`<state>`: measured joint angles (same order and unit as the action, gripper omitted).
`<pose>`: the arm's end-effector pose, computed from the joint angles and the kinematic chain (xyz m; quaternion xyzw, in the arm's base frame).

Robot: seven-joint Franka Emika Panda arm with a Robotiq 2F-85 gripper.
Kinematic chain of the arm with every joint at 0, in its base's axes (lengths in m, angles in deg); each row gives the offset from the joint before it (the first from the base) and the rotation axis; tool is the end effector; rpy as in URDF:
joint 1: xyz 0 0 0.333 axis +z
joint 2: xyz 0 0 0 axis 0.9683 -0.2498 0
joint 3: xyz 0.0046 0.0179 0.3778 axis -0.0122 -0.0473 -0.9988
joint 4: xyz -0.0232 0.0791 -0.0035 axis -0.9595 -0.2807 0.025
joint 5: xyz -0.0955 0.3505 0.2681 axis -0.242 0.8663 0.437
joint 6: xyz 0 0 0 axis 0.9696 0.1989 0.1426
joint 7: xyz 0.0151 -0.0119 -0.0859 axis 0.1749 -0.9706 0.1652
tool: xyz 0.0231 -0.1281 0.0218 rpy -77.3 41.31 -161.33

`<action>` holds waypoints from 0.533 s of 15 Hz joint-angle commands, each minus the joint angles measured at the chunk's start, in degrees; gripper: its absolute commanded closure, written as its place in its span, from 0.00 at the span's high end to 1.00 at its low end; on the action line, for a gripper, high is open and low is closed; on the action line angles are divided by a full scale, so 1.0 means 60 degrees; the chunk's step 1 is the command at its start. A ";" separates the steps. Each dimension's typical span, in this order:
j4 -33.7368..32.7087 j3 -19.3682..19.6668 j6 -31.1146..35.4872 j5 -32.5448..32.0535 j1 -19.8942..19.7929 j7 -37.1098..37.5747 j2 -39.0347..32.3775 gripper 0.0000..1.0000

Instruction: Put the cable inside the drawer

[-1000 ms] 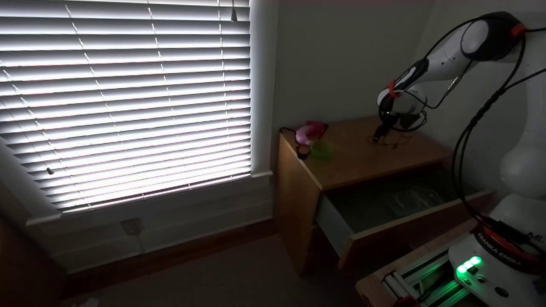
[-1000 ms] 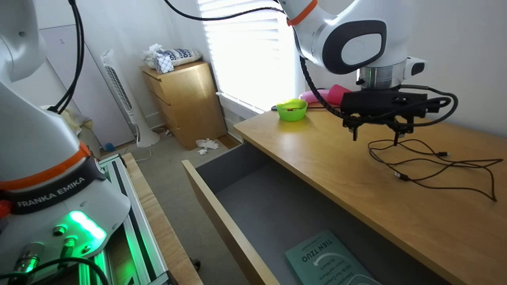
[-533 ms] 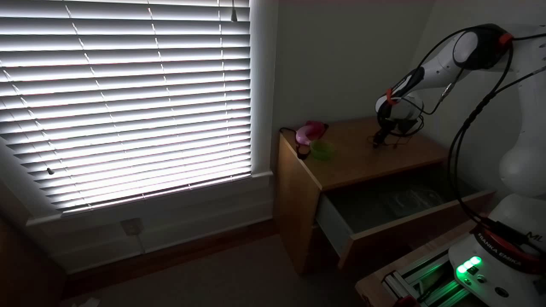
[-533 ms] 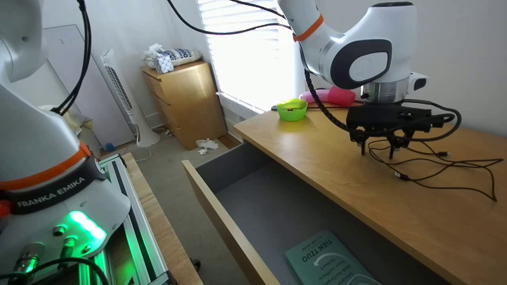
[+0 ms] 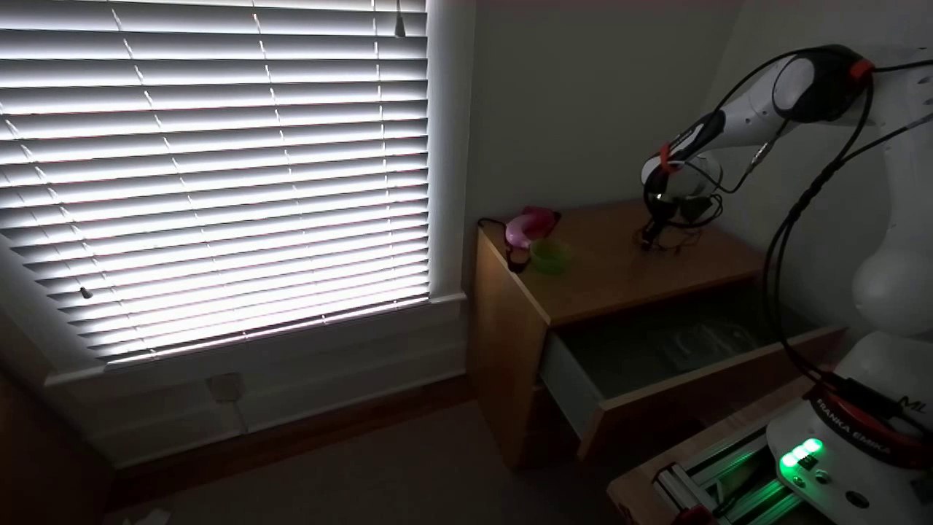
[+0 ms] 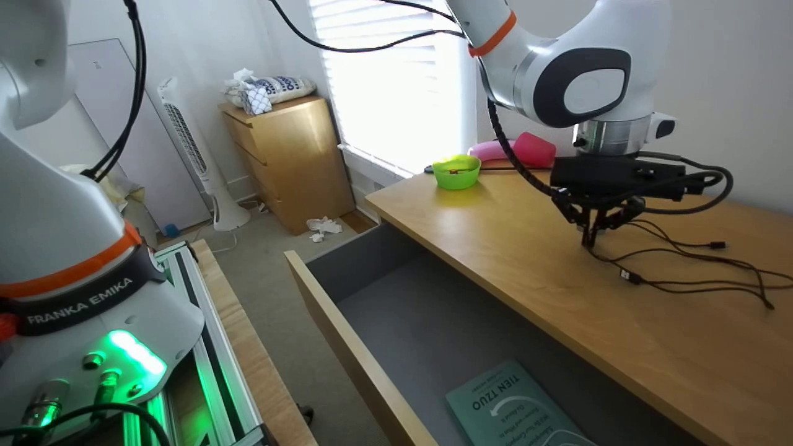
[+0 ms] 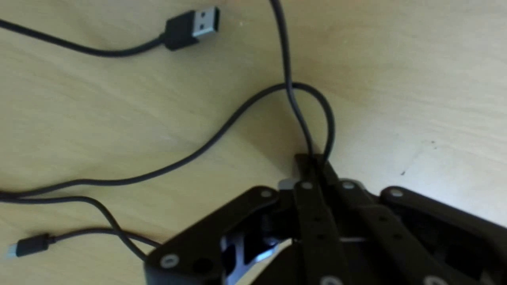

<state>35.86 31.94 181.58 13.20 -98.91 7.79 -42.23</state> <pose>0.6888 -0.3127 0.1128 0.9807 0.1936 0.0261 0.0122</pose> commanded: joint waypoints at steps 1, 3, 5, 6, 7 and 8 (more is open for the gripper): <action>-0.0311 0.0201 -0.1786 -0.0147 0.0047 0.0491 0.0075 0.00; -0.0196 0.0167 -0.3079 0.0014 -0.0019 0.0528 0.0458 0.01; 0.0157 0.0120 -0.4144 0.0246 -0.0128 0.0478 0.1020 0.01; 0.0527 0.0119 -0.4435 0.0379 -0.0165 0.0427 0.1414 0.01; 0.0824 0.0161 -0.4711 0.0501 -0.0173 0.0437 0.1772 0.01; 0.1292 0.0219 -0.4891 0.0600 -0.0202 0.0385 0.2245 0.01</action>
<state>35.46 32.97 155.44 14.78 -99.25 10.13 -36.75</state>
